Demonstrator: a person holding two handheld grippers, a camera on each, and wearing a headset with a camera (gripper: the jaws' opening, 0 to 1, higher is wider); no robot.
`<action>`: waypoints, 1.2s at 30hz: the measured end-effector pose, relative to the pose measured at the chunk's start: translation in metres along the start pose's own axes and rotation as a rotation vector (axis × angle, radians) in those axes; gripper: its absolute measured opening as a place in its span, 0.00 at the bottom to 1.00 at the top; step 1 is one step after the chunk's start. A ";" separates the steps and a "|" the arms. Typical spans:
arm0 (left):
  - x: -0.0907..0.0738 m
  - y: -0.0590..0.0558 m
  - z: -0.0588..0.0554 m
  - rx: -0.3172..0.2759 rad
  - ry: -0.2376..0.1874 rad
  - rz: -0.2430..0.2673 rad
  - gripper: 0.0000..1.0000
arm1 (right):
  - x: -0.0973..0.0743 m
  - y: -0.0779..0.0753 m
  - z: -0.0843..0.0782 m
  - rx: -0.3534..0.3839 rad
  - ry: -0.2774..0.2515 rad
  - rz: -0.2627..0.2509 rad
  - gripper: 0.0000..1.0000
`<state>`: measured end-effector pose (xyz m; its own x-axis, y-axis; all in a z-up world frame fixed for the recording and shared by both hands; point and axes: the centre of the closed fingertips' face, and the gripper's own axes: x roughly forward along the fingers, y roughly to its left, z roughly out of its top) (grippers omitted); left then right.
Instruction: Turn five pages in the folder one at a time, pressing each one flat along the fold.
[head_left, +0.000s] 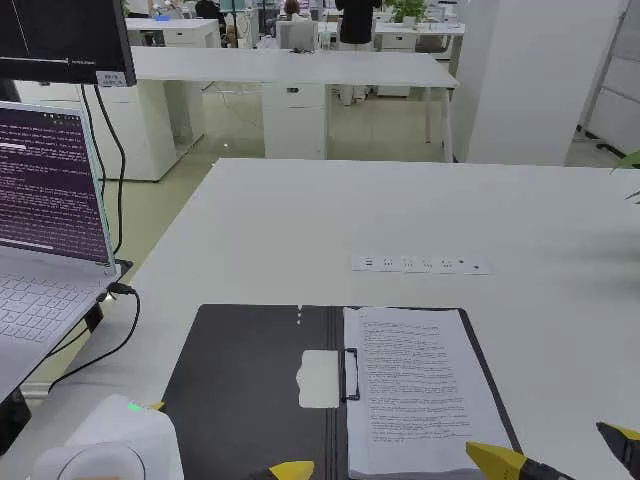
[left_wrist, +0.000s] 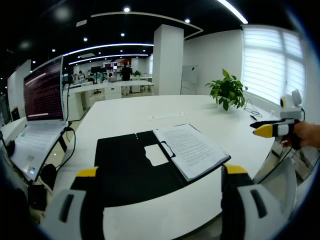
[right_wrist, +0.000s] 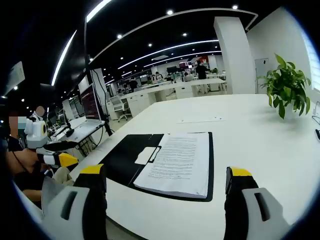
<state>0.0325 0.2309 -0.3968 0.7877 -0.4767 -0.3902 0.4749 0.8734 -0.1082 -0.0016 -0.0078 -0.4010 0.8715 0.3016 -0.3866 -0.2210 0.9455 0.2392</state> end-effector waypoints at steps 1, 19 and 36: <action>0.000 -0.001 0.001 0.001 -0.001 -0.001 0.99 | 0.000 -0.001 0.000 0.000 0.000 -0.002 0.98; 0.000 -0.006 0.006 0.026 -0.001 -0.009 0.99 | -0.006 -0.008 0.006 0.000 -0.028 -0.020 0.97; -0.007 0.013 -0.002 0.010 0.020 0.039 0.99 | -0.003 -0.011 -0.001 -0.035 0.002 -0.024 1.00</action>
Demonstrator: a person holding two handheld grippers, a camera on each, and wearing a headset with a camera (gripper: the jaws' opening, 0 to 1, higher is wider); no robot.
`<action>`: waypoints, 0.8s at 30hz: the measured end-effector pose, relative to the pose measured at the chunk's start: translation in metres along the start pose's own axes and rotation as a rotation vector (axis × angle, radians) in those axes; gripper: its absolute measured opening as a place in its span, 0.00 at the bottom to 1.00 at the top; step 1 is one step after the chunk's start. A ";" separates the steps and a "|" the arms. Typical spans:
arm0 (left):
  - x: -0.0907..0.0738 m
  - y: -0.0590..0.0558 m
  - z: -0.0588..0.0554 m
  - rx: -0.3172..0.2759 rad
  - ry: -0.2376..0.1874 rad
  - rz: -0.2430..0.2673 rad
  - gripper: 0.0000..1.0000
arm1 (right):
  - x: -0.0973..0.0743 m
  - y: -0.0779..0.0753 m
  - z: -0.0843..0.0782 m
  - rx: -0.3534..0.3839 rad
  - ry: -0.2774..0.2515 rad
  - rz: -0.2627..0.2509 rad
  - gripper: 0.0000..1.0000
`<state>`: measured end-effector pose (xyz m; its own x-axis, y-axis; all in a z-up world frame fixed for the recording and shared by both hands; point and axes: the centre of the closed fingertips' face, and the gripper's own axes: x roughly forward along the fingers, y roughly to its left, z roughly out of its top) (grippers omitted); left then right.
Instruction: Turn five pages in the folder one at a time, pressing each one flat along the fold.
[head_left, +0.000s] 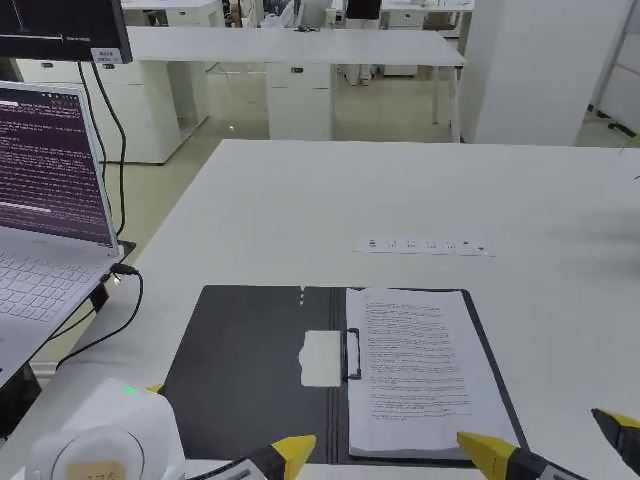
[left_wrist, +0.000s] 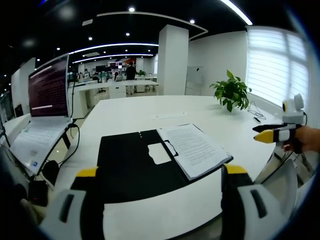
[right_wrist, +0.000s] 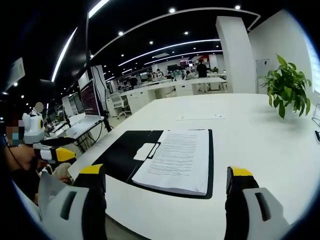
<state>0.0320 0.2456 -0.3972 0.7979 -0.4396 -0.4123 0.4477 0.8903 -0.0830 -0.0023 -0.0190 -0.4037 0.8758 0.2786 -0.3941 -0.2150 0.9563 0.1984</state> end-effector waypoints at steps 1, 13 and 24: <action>0.000 0.001 -0.001 0.000 0.002 0.001 0.99 | 0.000 0.000 0.000 -0.003 0.001 -0.001 1.00; -0.001 0.011 0.003 -0.003 0.002 0.010 0.99 | -0.001 -0.006 -0.004 0.003 0.019 -0.025 1.00; -0.002 0.017 0.002 -0.005 0.005 0.021 0.99 | 0.008 0.005 -0.003 -0.024 0.042 -0.004 1.00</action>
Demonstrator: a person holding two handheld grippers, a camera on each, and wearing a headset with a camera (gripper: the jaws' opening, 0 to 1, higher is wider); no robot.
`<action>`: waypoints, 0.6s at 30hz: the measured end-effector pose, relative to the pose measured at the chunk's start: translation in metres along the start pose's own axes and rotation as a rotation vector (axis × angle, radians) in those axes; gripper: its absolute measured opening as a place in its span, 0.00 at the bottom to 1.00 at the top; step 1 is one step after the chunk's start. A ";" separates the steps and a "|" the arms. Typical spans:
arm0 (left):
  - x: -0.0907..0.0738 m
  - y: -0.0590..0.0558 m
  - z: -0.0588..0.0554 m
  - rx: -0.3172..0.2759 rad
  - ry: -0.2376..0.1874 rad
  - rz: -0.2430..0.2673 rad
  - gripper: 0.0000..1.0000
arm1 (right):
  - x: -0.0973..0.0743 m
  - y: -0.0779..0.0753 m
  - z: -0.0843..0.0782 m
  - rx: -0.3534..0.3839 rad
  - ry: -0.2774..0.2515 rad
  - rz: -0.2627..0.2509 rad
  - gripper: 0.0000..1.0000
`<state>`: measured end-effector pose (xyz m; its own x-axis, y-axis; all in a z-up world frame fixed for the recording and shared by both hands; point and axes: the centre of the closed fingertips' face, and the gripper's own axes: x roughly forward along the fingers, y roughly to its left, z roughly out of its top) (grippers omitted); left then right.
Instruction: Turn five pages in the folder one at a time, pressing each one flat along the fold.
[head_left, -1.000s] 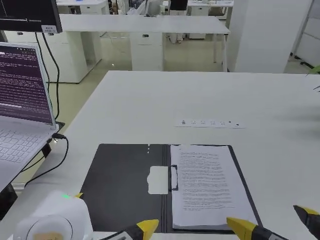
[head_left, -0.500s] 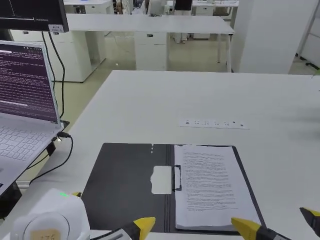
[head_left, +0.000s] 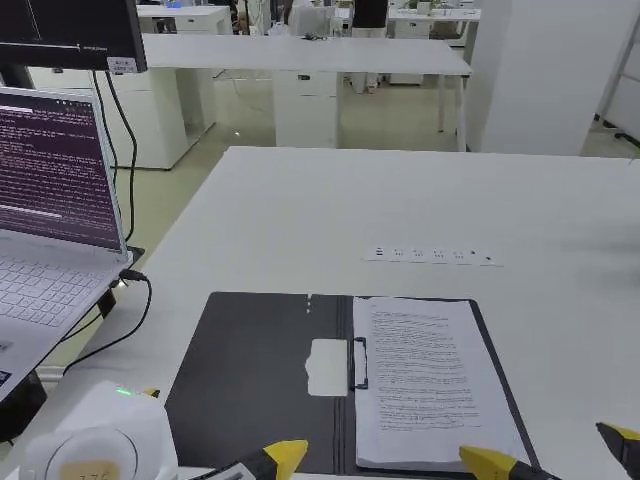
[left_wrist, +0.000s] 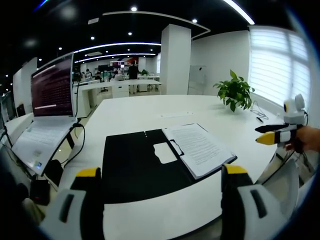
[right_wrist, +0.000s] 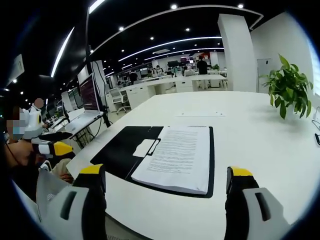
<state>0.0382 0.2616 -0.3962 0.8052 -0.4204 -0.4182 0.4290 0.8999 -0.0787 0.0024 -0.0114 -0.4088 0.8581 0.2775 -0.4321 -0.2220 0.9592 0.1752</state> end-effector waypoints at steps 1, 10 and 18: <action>0.000 0.000 0.000 -0.002 -0.001 0.001 0.99 | 0.000 0.000 0.001 -0.002 -0.001 0.001 1.00; 0.002 -0.002 0.005 0.009 -0.013 -0.002 0.99 | -0.001 -0.004 0.005 -0.062 -0.001 -0.014 1.00; 0.004 -0.001 0.006 0.015 -0.014 0.002 0.99 | -0.004 -0.008 0.005 -0.053 -0.001 -0.026 1.00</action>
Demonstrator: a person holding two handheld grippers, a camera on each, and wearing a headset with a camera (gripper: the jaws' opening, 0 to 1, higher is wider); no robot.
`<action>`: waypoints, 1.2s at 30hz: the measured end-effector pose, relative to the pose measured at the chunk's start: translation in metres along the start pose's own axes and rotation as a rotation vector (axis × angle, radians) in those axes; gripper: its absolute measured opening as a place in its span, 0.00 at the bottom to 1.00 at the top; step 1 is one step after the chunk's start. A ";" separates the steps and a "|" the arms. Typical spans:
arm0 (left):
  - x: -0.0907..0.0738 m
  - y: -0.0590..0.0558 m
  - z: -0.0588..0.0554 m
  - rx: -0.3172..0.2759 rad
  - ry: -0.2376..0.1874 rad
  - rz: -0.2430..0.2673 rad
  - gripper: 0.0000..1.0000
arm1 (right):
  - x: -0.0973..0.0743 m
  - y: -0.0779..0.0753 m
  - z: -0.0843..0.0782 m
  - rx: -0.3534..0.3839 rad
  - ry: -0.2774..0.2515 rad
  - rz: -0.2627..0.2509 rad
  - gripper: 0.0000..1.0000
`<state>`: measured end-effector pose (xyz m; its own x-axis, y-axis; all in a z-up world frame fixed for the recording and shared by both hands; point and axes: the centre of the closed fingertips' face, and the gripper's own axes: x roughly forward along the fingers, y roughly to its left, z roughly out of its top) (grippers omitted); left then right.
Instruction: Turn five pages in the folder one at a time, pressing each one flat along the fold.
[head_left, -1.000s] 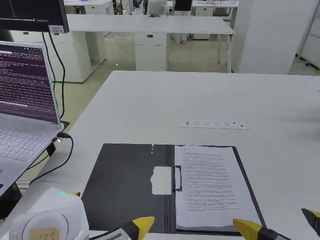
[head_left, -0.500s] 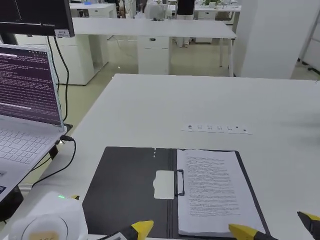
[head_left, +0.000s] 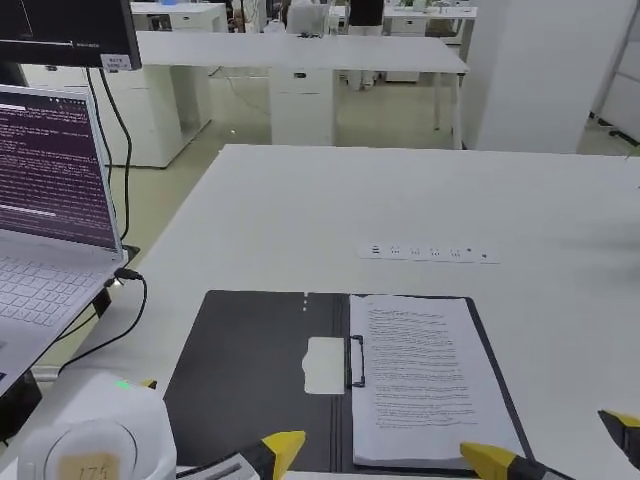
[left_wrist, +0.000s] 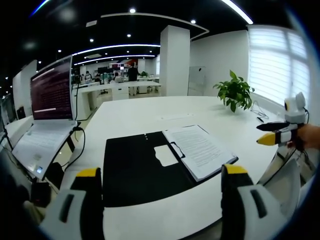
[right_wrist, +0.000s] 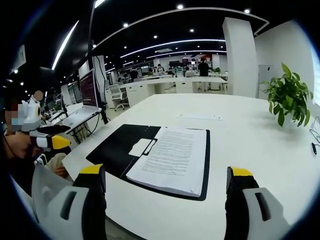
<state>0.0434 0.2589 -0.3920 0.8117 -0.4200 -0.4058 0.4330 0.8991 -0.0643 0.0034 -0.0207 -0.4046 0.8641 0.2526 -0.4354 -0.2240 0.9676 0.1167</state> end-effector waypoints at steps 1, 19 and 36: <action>0.000 0.000 0.000 -0.001 -0.002 0.000 0.99 | 0.000 0.000 0.000 0.002 0.000 -0.001 1.00; -0.002 0.002 0.001 -0.004 -0.005 0.001 0.99 | -0.004 -0.006 0.005 0.006 0.000 -0.015 1.00; -0.002 0.003 -0.003 -0.002 0.007 0.002 0.99 | -0.003 -0.006 0.003 0.012 0.004 -0.010 1.00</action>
<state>0.0420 0.2630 -0.3937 0.8098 -0.4169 -0.4127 0.4301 0.9004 -0.0655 0.0033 -0.0269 -0.4015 0.8646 0.2432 -0.4397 -0.2102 0.9699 0.1232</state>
